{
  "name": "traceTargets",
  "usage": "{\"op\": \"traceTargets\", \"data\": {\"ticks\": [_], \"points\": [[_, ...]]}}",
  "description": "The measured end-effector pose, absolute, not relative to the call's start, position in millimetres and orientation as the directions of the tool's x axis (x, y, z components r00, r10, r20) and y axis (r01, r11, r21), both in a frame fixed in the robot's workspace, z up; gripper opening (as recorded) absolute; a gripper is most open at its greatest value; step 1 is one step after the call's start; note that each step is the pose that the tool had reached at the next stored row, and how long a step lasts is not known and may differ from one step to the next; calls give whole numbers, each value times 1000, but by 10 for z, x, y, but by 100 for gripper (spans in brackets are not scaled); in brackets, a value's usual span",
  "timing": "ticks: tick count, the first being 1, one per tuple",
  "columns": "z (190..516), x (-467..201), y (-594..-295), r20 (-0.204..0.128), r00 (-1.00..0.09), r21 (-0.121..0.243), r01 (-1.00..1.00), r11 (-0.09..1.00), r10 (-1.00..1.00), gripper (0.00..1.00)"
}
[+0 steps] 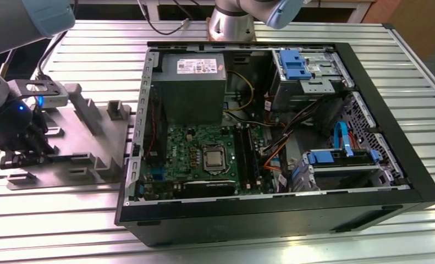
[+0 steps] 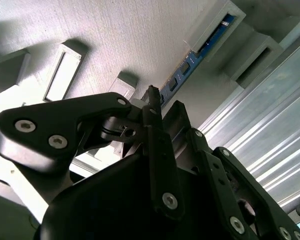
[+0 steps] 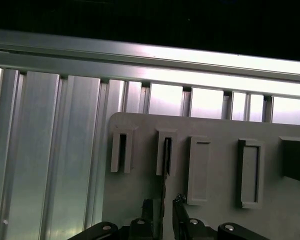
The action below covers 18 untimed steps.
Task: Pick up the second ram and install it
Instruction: 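Pick up the second ram and move it above second insertion slot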
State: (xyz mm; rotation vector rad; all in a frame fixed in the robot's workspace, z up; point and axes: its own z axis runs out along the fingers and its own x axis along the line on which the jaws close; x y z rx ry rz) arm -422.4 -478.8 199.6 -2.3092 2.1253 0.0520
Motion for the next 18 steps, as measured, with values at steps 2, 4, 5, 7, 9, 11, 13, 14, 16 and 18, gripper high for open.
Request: {"op": "traceTargets", "data": {"ticks": [2, 4, 5, 7, 9, 11, 13, 14, 16, 18], "points": [[1996, -4224, -4788, -26, 82, 20, -996, -83, -996, 28], [1996, -4224, -4788, -26, 82, 20, -996, -83, -996, 22], [1996, -4224, -4788, -26, 82, 20, -996, -83, -996, 22], [1996, -4224, -4787, -26, 81, 20, -996, -82, -996, 22], [1996, -4224, -4788, -26, 80, 20, -997, -81, -996, 22], [1996, -4224, -4787, -26, 80, 20, -997, -81, -996, 22], [1996, -4224, -4788, -26, 80, 20, -997, -81, -996, 22], [1996, -4224, -4788, -26, 80, 20, -997, -81, -996, 22], [1996, -4224, -4788, -26, 80, 20, -997, -81, -996, 22], [1996, -4224, -4788, -26, 80, 20, -997, -81, -996, 22]]}}
